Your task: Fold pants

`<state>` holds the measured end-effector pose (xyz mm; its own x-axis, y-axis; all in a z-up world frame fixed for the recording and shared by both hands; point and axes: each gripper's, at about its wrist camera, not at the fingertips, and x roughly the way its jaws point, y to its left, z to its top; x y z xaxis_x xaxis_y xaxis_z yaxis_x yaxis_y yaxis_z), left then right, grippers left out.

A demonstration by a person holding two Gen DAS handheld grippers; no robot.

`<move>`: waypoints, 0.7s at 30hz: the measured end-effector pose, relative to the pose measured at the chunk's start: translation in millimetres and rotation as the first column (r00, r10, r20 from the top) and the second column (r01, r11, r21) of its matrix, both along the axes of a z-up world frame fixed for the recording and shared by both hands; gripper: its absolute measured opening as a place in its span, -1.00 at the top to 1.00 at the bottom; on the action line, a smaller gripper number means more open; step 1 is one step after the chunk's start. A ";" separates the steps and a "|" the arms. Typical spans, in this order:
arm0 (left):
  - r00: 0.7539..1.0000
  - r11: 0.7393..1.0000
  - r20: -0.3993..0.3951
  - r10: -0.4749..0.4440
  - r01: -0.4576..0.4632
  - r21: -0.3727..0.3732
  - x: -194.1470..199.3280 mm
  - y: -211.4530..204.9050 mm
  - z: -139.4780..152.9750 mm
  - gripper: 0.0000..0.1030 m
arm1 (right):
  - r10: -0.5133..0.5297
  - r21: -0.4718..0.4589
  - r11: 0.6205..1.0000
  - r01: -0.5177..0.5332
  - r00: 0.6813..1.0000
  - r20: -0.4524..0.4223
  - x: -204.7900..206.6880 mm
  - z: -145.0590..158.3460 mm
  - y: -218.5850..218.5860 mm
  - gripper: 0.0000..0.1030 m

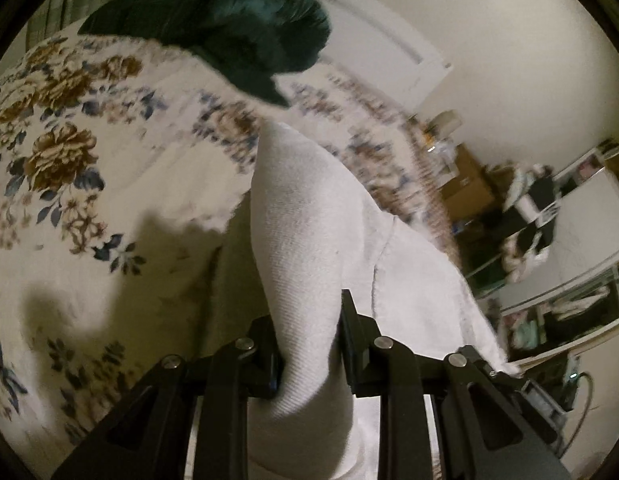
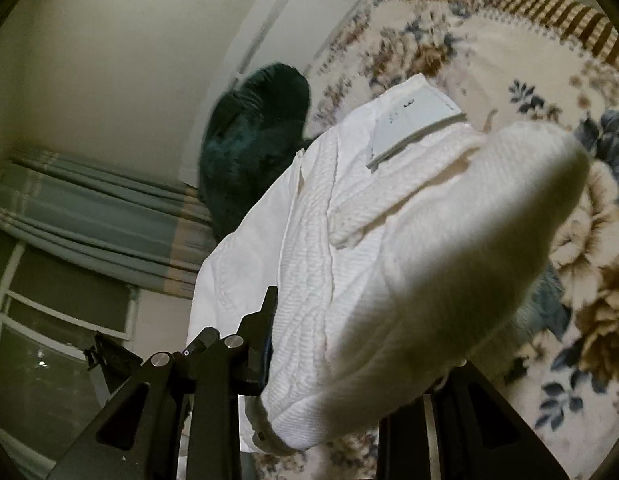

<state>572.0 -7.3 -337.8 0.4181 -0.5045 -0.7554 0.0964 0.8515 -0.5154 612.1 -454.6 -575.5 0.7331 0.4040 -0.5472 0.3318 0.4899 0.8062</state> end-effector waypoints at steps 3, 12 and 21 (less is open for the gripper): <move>0.999 1.000 -0.048 -0.003 0.005 0.027 6.0 7.8 -29.3 0.59 | 0.032 -0.005 0.999 -0.032 0.997 -0.074 8.6 -30.3 5.6 0.40; 0.995 0.999 -0.103 -0.001 0.005 0.037 -2.2 18.3 -33.8 0.45 | 0.062 -0.020 0.998 -0.067 0.978 -0.199 -16.6 -39.0 -10.6 0.03; 1.000 0.953 -0.017 -0.008 0.013 0.302 -36.9 -10.0 18.7 -0.08 | 0.035 -0.378 0.910 -0.169 0.941 -0.336 -30.1 25.4 1.1 -0.31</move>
